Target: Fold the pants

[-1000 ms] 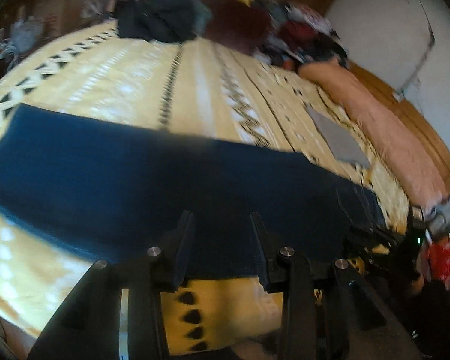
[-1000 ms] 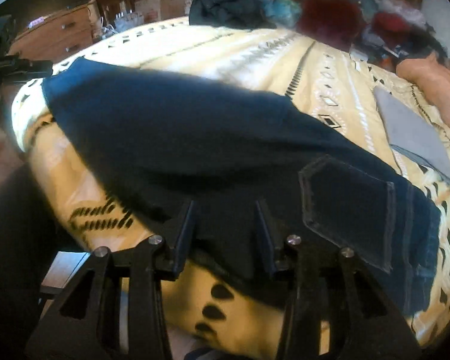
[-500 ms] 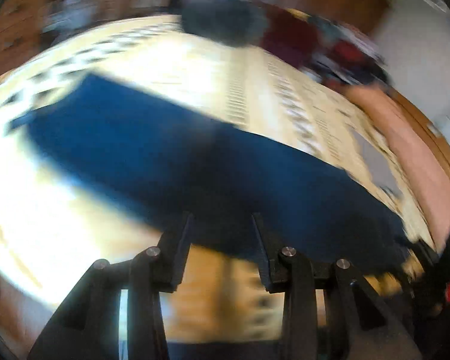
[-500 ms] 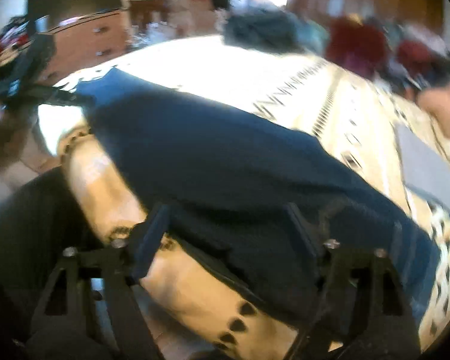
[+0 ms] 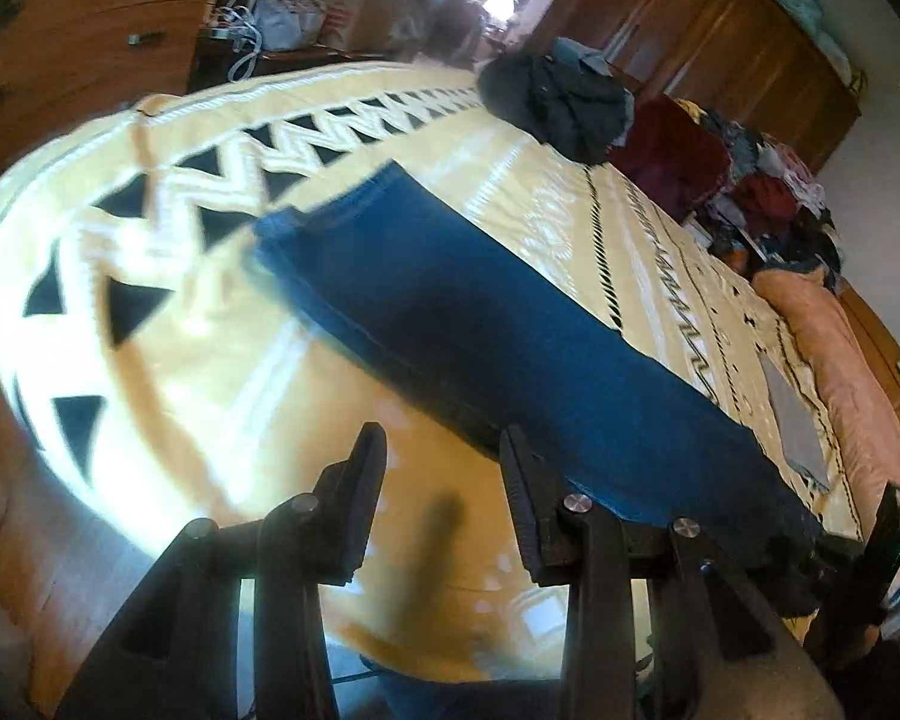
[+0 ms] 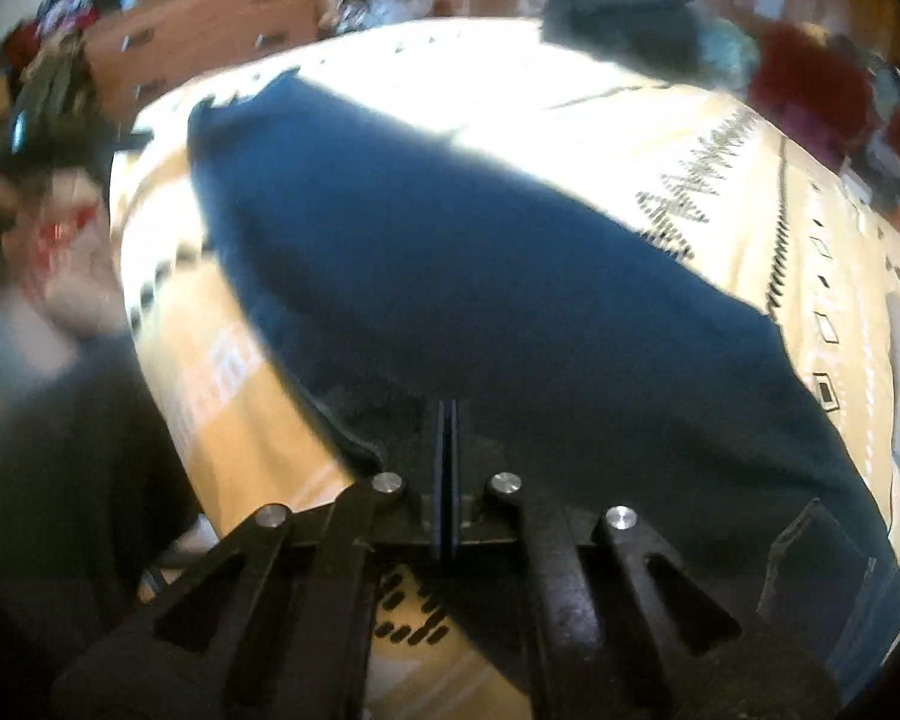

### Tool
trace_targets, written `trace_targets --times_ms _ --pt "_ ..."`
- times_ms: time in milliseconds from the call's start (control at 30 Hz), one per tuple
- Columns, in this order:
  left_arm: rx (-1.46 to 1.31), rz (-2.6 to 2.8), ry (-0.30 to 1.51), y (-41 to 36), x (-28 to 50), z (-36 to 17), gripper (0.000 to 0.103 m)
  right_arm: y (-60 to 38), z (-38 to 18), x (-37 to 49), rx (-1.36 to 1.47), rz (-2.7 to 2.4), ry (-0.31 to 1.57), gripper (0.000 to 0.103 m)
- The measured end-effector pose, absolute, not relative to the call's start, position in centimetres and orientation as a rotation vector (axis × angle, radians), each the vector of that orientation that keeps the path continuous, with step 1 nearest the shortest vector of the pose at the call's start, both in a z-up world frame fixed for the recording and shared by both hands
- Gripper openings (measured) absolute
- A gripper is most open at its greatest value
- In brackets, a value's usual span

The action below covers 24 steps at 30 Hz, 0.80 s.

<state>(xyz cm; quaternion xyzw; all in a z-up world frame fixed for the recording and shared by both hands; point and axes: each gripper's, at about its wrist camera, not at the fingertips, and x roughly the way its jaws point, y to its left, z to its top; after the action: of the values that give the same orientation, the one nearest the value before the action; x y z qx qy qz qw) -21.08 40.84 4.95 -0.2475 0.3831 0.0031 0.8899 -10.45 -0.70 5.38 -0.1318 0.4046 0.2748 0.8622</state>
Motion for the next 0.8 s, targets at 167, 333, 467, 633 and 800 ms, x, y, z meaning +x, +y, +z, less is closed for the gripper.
trace_targets --times_ms 167,333,467,633,800 --pt "-0.475 -0.043 0.820 38.2 -19.8 4.5 0.039 0.8 2.2 -11.0 -0.346 0.587 0.927 0.001" --pt "-0.376 -0.150 0.804 34.2 -18.4 6.3 0.039 0.1 2.7 -12.8 -0.360 0.565 0.906 0.020" --pt "-0.306 -0.302 0.820 29.1 -16.8 7.0 0.039 -3.8 5.6 -14.1 -0.240 0.502 0.805 0.056" --pt "-0.257 -0.478 0.865 22.8 -15.0 6.7 0.039 -8.2 4.3 -13.4 -0.141 0.396 0.872 0.044" --pt "-0.160 -0.609 0.930 17.9 -14.6 6.1 0.039 -6.6 3.5 -14.4 -0.217 0.454 0.884 0.045"
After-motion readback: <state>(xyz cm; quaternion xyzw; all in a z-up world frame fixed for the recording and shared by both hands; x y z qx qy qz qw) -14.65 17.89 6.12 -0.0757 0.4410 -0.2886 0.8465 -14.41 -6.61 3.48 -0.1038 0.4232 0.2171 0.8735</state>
